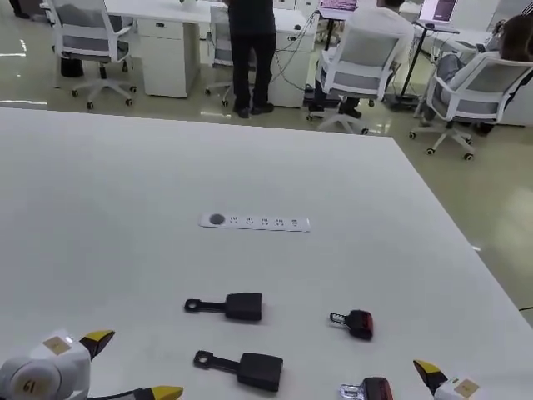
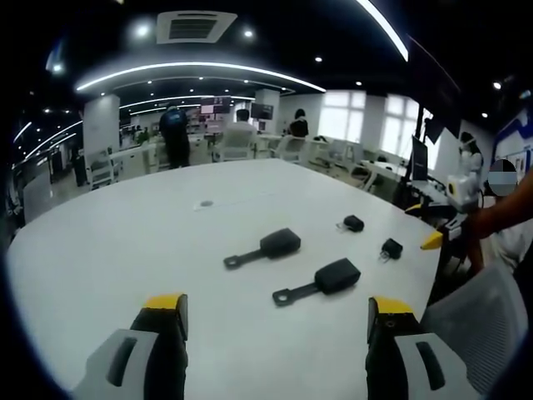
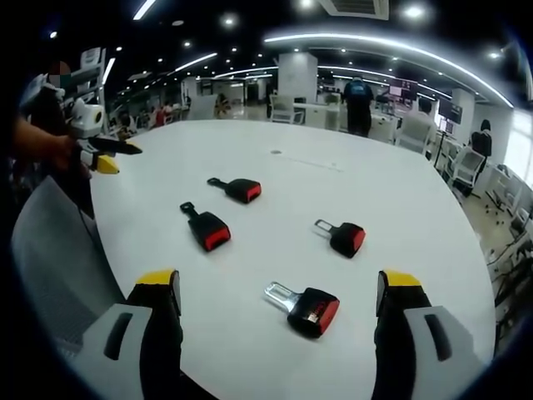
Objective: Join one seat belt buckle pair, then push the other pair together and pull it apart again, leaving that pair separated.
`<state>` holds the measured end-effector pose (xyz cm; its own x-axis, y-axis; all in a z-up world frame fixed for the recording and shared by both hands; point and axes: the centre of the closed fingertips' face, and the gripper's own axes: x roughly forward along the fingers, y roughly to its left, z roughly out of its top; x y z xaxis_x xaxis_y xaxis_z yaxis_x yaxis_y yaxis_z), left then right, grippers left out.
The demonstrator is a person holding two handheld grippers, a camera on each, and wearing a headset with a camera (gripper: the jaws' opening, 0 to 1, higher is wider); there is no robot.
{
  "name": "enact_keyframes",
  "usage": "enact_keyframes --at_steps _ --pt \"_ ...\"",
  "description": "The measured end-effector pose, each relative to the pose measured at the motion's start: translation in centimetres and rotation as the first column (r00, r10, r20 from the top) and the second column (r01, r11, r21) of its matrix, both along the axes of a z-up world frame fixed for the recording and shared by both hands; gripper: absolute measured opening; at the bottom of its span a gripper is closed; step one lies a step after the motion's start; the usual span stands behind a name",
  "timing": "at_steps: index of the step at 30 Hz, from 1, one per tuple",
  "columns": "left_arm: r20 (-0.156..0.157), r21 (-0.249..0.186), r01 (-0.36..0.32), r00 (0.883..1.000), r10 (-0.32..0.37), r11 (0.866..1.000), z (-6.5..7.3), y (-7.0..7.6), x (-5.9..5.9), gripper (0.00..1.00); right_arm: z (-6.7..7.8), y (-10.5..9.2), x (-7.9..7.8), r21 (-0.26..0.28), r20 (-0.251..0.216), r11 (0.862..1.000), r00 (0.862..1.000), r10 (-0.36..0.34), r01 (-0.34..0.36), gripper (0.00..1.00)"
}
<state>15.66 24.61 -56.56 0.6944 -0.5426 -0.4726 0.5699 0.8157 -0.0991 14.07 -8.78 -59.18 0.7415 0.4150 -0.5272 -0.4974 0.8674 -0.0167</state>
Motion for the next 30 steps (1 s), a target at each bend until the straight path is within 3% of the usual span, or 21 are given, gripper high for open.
enact_keyframes --at_steps 22,30 --pt "-0.017 0.051 0.094 0.995 -0.093 0.994 -0.3 -2.7 -0.2 0.89 -0.9 -1.9 0.3 0.007 -0.018 1.0 1.0 0.023 -0.023 0.97" --pt "-0.021 0.058 0.117 0.993 -0.116 0.991 -0.7 -2.9 0.0 0.86 -2.0 -2.2 0.0 -0.006 -0.041 0.999 0.998 0.053 -0.053 0.96"
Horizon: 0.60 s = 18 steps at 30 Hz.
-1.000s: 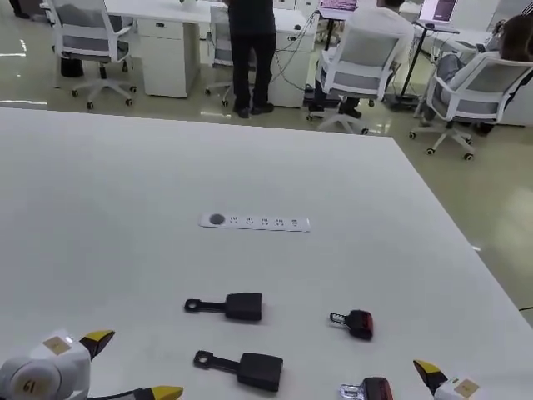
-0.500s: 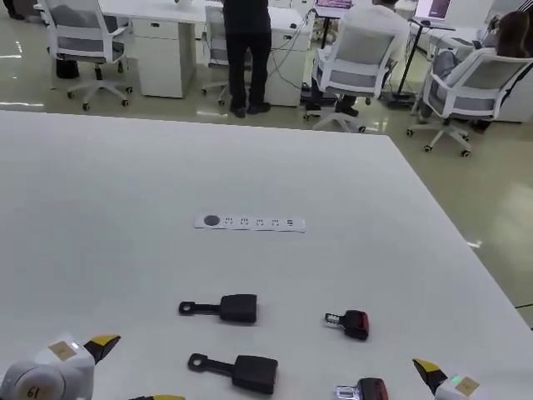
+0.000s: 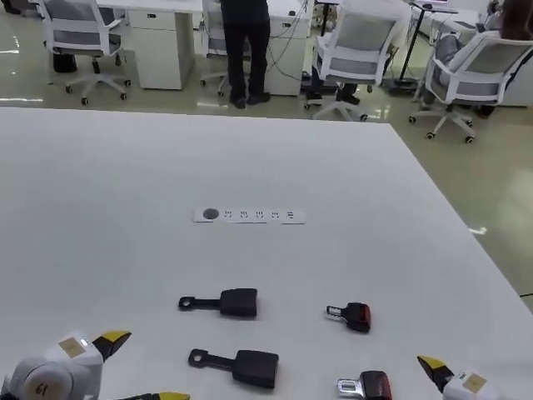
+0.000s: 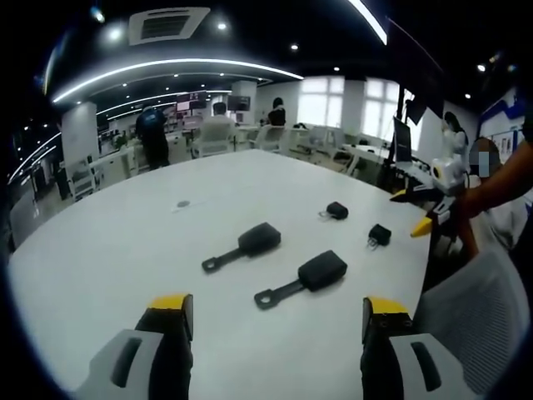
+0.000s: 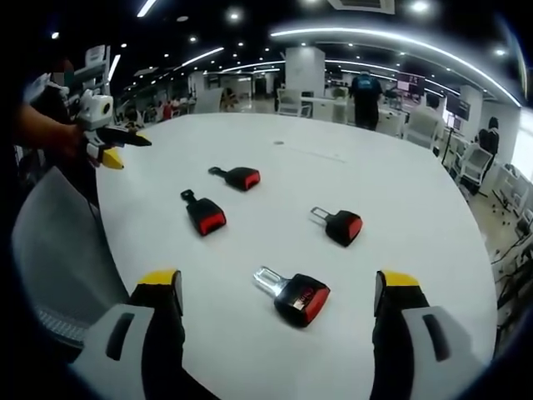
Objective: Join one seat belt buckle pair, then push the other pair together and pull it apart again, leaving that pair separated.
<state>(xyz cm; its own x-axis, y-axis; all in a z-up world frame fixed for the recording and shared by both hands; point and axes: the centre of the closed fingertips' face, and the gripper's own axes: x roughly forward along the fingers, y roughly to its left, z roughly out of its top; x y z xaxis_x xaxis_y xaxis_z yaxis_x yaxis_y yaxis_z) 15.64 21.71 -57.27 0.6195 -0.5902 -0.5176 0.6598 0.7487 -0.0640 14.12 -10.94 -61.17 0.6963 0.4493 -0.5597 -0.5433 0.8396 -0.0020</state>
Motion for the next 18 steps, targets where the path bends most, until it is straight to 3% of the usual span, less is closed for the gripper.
enact_keyframes --at_steps 11,18 --pt "-0.009 0.021 0.108 0.994 -0.107 0.994 -0.7 -1.8 0.8 0.85 0.0 0.5 0.6 -0.005 -0.031 0.995 0.995 0.096 -0.096 0.95" --pt "-0.025 0.04 0.17 0.985 -0.169 0.985 -1.2 -2.8 1.2 0.84 -0.8 0.2 1.2 -0.005 -0.068 0.987 0.985 0.157 -0.158 0.94"
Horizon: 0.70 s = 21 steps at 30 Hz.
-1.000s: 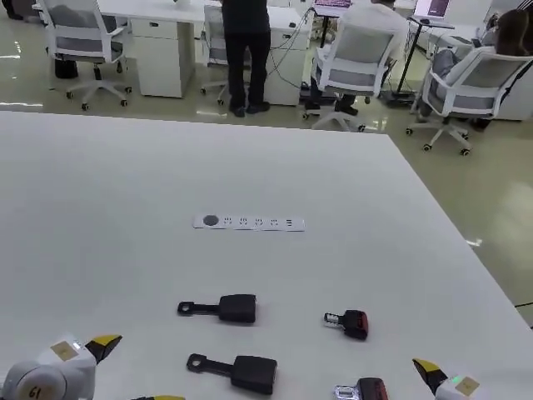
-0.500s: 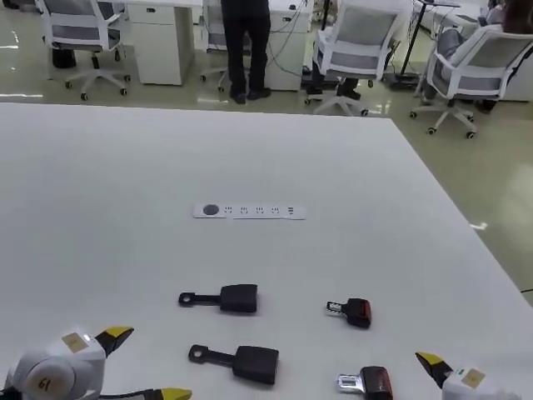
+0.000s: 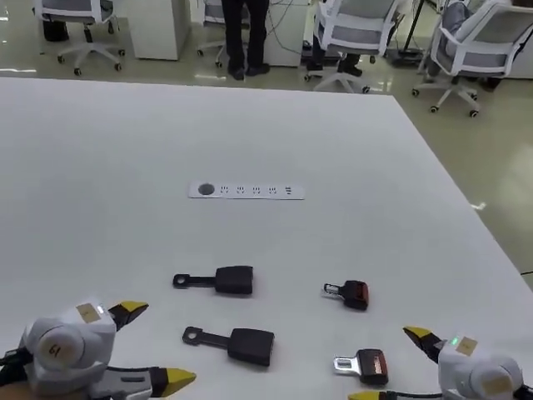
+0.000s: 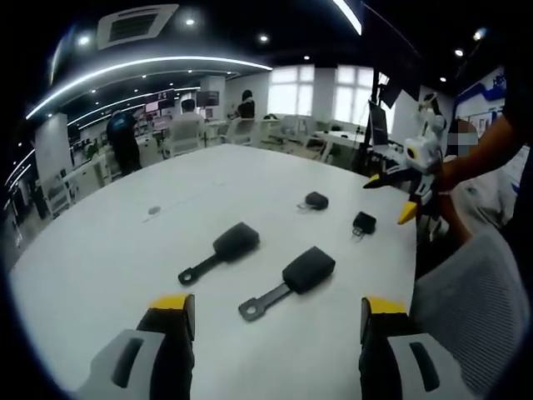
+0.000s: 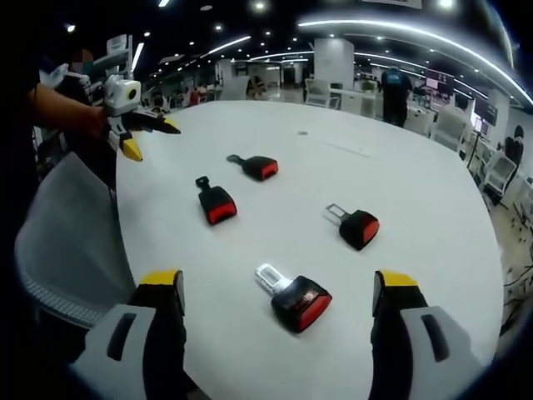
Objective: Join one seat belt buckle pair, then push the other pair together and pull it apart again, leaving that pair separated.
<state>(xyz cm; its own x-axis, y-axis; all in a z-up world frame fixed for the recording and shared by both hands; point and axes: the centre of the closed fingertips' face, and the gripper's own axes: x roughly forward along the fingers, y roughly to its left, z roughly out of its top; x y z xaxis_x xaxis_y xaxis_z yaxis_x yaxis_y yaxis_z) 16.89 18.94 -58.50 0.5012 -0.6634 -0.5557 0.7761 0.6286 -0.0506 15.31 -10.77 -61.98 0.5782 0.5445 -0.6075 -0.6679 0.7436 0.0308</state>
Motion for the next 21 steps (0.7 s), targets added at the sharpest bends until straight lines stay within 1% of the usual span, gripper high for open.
enact_keyframes --at_steps 2,4,5,7,9,11,12,14,17,19,21 --pt "-0.003 0.019 0.024 1.0 -0.024 1.0 -0.3 -0.3 0.1 0.83 -0.1 0.1 0.1 0.0 -0.003 1.0 1.0 0.012 -0.012 0.94" --pt "-0.005 0.033 0.044 0.999 -0.044 0.998 -0.3 -0.9 0.1 0.83 -0.2 0.3 0.1 0.004 -0.017 0.999 0.999 0.032 -0.032 0.93" --pt "-0.01 0.045 0.065 0.998 -0.065 0.997 -0.6 -1.0 0.1 0.83 -0.3 0.4 0.1 0.009 -0.024 0.999 0.999 0.043 -0.043 0.93" --pt "-0.01 0.055 0.084 0.996 -0.084 0.995 -0.6 -1.3 0.2 0.83 -0.7 -0.1 0.4 -0.003 -0.029 0.998 0.998 0.058 -0.058 0.92" --pt "-0.01 0.057 0.101 0.995 -0.101 0.993 -0.7 -1.5 0.6 0.81 -0.8 -0.1 0.5 -0.004 -0.035 0.997 0.997 0.073 -0.073 0.92" --pt "0.002 0.106 0.152 0.988 -0.153 0.983 -1.2 -1.9 0.8 0.79 -1.1 -0.1 0.6 0.0 -0.049 0.996 0.995 0.083 -0.084 0.92" --pt "0.001 0.122 0.166 0.986 -0.167 0.979 -1.4 -2.1 0.9 0.78 -1.3 -0.3 0.8 -0.002 -0.054 0.996 0.995 0.089 -0.089 0.92" --pt "-0.01 0.117 0.185 0.983 -0.185 0.976 -1.6 -2.7 1.2 0.78 -1.6 -0.3 1.0 -0.01 -0.058 0.994 0.993 0.104 -0.105 0.92" --pt "-0.017 0.119 0.212 0.977 -0.212 0.97 -1.7 -3.6 1.6 0.78 -2.0 -0.3 0.8 -0.022 -0.071 0.99 0.988 0.136 -0.138 0.91" --pt "-0.021 0.127 0.239 0.971 -0.238 0.963 -2.0 -4.1 1.8 0.78 -2.4 -0.6 1.1 -0.025 -0.086 0.987 0.984 0.155 -0.158 0.9" --pt "-0.026 0.131 0.258 0.966 -0.257 0.957 -2.2 -4.6 2.0 0.77 -2.6 -0.5 1.0 -0.026 -0.095 0.984 0.98 0.173 -0.176 0.88"
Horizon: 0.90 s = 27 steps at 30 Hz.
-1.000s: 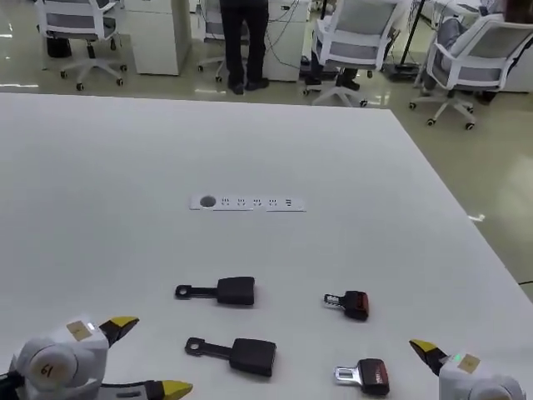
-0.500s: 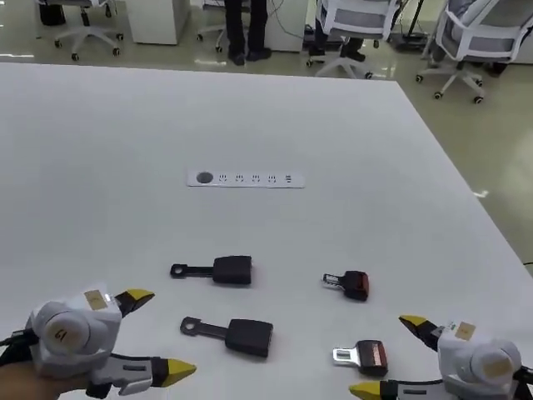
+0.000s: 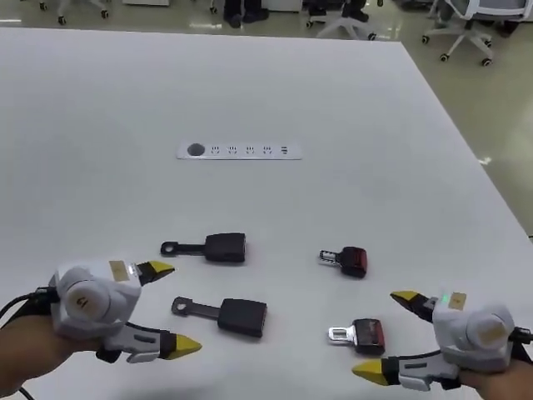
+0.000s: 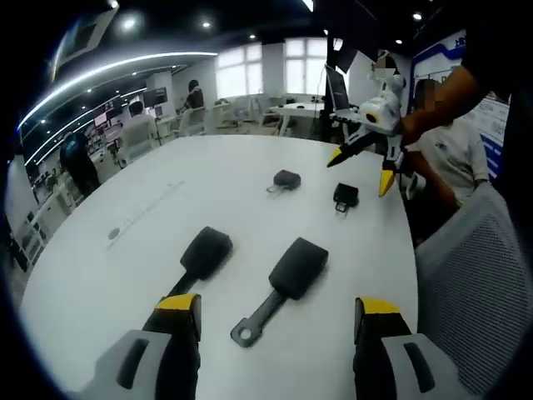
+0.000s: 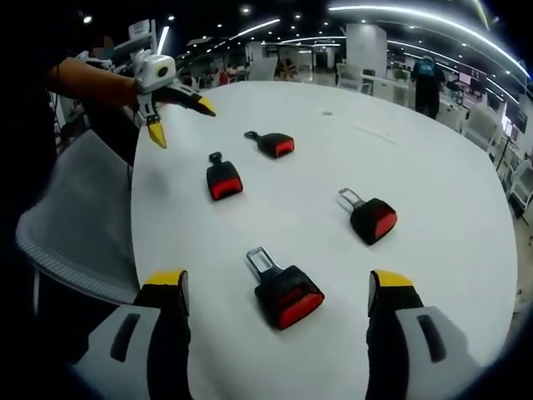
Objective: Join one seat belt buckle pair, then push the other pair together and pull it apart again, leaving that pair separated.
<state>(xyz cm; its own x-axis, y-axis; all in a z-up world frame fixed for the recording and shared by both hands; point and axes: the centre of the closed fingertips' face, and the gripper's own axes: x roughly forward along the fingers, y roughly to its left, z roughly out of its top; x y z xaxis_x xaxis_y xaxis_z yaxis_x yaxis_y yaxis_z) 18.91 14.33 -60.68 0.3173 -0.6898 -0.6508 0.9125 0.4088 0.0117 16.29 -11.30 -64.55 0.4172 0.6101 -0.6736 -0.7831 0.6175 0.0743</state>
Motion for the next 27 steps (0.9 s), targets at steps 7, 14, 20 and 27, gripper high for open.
enact_keyframes --at_steps 7,14,20,27 --pt "-0.021 0.016 0.076 0.997 -0.076 0.997 -0.9 -1.7 0.5 0.75 -1.0 -0.2 0.4 -0.003 -0.04 0.999 0.998 0.05 -0.05 0.86" --pt "-0.048 0.044 0.181 0.983 -0.179 0.983 -2.4 -3.5 0.8 0.71 -2.1 -0.2 0.5 -0.013 -0.078 0.994 0.991 0.109 -0.11 0.81" --pt "-0.069 0.067 0.264 0.963 -0.259 0.962 -4.3 -5.3 1.1 0.68 -3.1 -0.4 0.4 -0.018 -0.108 0.988 0.983 0.151 -0.154 0.78" --pt "-0.099 0.095 0.337 0.939 -0.328 0.937 -6.7 -6.2 1.0 0.61 -4.5 -0.8 0.1 -0.032 -0.133 0.981 0.974 0.185 -0.191 0.74"
